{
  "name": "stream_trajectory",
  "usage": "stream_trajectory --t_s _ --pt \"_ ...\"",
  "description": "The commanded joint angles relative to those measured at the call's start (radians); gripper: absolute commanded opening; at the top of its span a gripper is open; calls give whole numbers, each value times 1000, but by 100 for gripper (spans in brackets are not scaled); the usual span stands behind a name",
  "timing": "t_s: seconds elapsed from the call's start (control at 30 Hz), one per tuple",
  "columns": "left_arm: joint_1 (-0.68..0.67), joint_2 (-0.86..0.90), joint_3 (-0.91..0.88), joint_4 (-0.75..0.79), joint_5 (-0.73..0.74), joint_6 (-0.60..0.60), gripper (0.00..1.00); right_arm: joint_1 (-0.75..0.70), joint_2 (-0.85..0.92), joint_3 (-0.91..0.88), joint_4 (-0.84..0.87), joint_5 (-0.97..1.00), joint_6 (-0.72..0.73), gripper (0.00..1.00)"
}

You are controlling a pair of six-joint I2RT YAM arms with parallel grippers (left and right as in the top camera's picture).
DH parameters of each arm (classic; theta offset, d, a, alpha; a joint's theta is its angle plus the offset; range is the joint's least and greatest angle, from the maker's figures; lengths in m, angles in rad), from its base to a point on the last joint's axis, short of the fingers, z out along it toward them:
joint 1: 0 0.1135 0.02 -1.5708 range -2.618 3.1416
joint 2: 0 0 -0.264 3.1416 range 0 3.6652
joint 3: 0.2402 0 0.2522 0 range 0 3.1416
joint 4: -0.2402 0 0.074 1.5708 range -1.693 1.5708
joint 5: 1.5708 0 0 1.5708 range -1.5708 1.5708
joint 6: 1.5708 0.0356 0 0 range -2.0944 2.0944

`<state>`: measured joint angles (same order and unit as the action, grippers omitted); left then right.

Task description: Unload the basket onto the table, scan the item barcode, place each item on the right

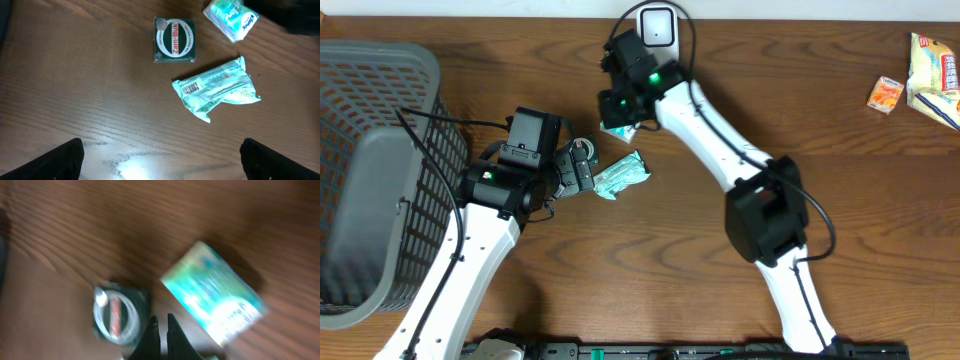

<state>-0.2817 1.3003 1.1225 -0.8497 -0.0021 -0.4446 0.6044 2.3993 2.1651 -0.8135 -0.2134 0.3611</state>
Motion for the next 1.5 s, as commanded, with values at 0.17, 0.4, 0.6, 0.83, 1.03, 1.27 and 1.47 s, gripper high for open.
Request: stream_trajectory --t_s 0.17,0.4,0.6,0.83,1.03,1.27,1.47 --pt "2 -2 13 -2 -2 -1 98 35 82 -9 212 29 50 1" --pt "2 -2 13 -2 -2 -1 98 40 120 -9 197 219 49 1" --pt "2 -2 13 -2 -2 -1 97 36 122 -9 110 230 4 1" --pt "2 -2 13 -2 -2 -1 98 36 106 -7 -93 361 -70 1" --pt "2 -2 13 -2 -2 -1 98 24 38 -7 -227 485 -129 1" --pt "2 -2 13 -2 -2 -1 98 15 -56 -7 -351 382 -183 7" --pt "2 -2 13 -2 -2 -1 97 19 -46 -14 -368 288 -187 3"
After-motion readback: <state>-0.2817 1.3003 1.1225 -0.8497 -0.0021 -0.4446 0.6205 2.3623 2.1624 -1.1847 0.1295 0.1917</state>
